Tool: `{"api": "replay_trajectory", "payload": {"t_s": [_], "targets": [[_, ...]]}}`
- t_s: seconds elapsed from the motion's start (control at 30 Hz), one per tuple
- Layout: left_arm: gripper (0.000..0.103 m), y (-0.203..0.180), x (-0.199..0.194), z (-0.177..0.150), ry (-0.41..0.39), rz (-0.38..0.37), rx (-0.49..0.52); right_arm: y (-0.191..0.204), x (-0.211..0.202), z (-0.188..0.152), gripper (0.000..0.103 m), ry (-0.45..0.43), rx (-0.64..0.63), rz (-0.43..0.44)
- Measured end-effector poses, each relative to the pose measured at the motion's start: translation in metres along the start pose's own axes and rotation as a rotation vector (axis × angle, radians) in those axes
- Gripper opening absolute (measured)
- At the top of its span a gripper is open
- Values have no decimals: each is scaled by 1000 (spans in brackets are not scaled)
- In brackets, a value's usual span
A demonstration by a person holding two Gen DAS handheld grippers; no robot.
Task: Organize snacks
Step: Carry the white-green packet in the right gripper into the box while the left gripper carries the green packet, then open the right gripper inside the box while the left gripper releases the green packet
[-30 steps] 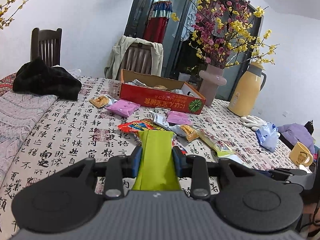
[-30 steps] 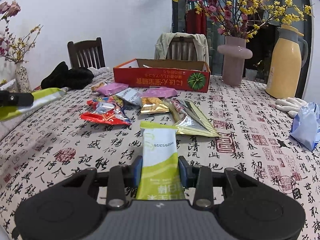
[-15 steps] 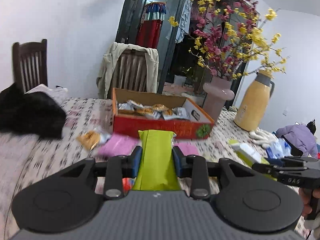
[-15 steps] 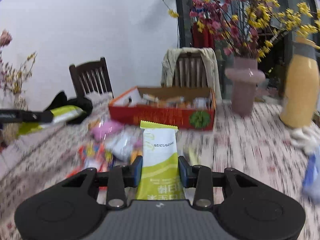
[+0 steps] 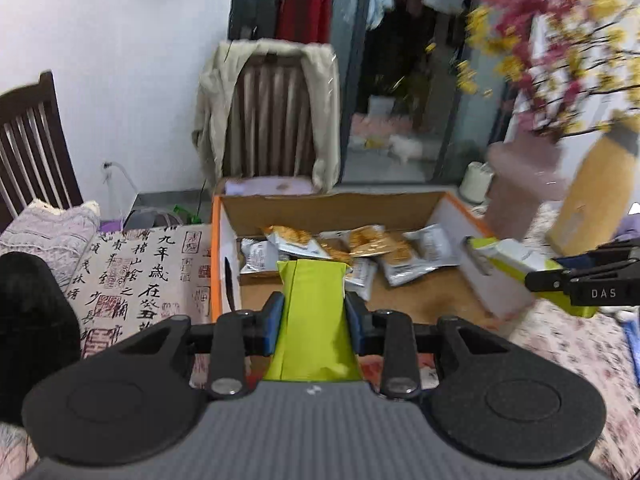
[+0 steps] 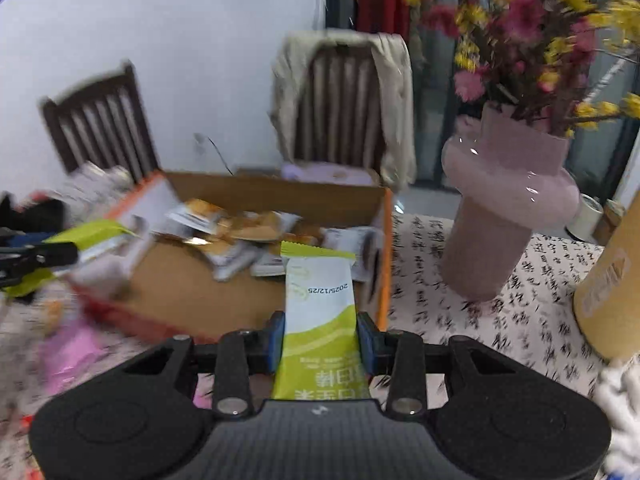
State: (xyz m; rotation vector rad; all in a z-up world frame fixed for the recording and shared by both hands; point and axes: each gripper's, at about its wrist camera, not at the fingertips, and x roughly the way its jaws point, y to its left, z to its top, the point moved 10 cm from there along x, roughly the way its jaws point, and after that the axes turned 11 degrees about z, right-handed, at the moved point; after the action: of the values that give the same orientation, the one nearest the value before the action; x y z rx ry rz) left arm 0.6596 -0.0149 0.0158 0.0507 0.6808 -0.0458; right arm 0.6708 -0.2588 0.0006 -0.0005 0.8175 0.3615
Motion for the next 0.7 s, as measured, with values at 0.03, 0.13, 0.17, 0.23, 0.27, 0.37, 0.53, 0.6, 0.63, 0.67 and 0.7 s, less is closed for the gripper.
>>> {"api": "replay_trajectory", "payload": {"t_s": [0.03, 0.13, 0.17, 0.23, 0.27, 0.37, 0.53, 0.6, 0.63, 0.67, 0.7], "targets": [[33, 1, 12, 0, 21, 13, 8, -2, 10, 4, 36, 27, -10, -19], [33, 5, 41, 1, 60, 41, 25, -4, 43, 9, 37, 120, -49, -67], [33, 6, 47, 1, 65, 49, 25, -5, 54, 9, 37, 150, -60, -81], [33, 8, 59, 1, 70, 73, 27, -7, 71, 12, 37, 182, -64, -105], [33, 8, 64, 2, 70, 82, 22, -8, 79, 12, 37, 192, -64, -115], [34, 6, 79, 2, 59, 90, 16, -12, 99, 13, 37, 198, -57, -130], [35, 7, 91, -5, 46, 99, -18, -8, 114, 8, 40, 182, -66, -120], [45, 5, 87, -5, 38, 99, 11, -7, 111, 9, 43, 173, -78, -139], [46, 4, 85, -4, 36, 95, 14, -7, 108, 10, 43, 164, -82, -144], [47, 5, 82, -2, 34, 90, 12, -7, 104, 13, 45, 153, -80, -147], [50, 6, 79, -1, 34, 82, 5, -8, 101, 15, 47, 145, -76, -145]]}}
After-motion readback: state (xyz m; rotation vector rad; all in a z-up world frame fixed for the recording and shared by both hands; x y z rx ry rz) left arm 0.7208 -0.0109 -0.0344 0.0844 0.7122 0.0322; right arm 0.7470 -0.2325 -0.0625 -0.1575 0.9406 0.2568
